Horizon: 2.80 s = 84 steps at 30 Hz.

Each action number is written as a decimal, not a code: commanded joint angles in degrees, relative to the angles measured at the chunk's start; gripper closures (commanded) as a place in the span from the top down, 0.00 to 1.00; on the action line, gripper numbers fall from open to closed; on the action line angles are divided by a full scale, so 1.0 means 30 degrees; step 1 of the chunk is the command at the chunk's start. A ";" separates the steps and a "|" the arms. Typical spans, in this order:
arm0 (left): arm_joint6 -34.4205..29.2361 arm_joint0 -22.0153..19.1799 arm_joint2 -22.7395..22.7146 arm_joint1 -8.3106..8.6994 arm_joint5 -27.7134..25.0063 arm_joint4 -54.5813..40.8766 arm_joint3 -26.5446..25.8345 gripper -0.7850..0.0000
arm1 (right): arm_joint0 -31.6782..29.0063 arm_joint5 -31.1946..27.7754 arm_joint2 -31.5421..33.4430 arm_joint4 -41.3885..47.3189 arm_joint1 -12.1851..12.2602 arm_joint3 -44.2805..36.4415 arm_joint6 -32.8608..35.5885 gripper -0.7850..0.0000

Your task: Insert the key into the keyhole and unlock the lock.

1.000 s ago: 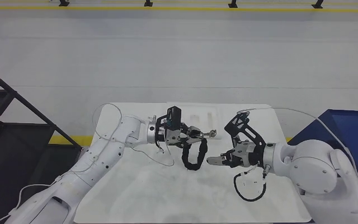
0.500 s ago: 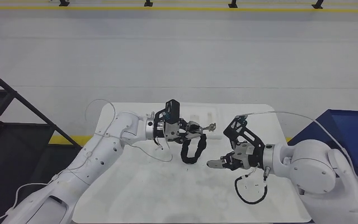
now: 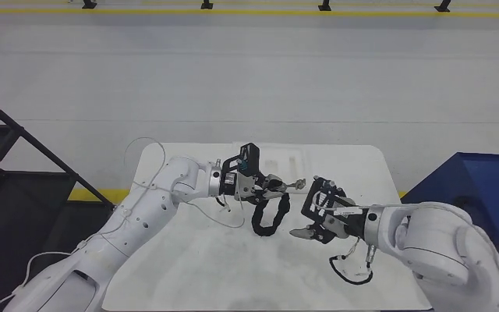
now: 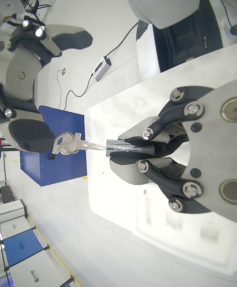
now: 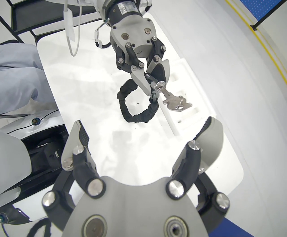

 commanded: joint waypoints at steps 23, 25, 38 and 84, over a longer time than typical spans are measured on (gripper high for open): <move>0.0139 -0.0185 0.0252 -0.0324 0.0000 0.1526 -0.0182 0.00 | 0.1649 0.0736 -0.2485 -0.1371 -0.0228 0.0404 0.0012 1.00; 0.0164 -0.0177 0.0281 -0.0287 0.0000 0.1678 -0.0237 0.00 | 0.1633 0.0531 -0.2277 -0.1488 -0.0176 0.0389 0.0223 1.00; 0.0051 -0.0420 0.1135 0.0202 0.0000 0.1318 -0.0748 0.00 | 0.1799 -0.1358 -0.2068 -0.3765 0.0084 0.0109 0.1224 0.67; 0.0562 -0.2249 0.3847 0.0687 0.0000 -0.0088 -0.0313 0.00 | 0.1806 0.2503 -0.3086 -0.4617 -0.0229 -0.0294 0.1131 0.00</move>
